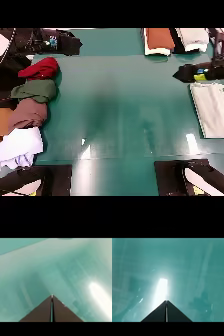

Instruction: Fold the shirts.

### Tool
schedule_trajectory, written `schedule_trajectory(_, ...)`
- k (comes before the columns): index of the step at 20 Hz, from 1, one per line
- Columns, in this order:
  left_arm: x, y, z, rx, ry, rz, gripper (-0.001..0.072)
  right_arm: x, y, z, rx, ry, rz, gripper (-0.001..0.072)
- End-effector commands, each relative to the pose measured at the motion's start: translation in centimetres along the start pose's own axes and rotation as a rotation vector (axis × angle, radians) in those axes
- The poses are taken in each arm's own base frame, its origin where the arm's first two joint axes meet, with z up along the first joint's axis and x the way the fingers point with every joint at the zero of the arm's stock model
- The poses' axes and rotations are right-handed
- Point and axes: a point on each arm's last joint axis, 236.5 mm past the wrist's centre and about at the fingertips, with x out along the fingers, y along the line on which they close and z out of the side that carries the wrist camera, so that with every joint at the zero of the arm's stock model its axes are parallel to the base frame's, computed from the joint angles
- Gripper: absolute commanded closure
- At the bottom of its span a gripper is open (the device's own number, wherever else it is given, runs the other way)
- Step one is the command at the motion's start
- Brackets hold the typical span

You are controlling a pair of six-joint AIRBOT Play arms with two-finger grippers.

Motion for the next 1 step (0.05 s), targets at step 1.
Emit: schedule_trajectory(1,-0.03,-0.03,0.29,0.000,-0.012,0.000,0.0682,0.59,3.44,-0.86,-0.070,0.025,0.060,0.0695)
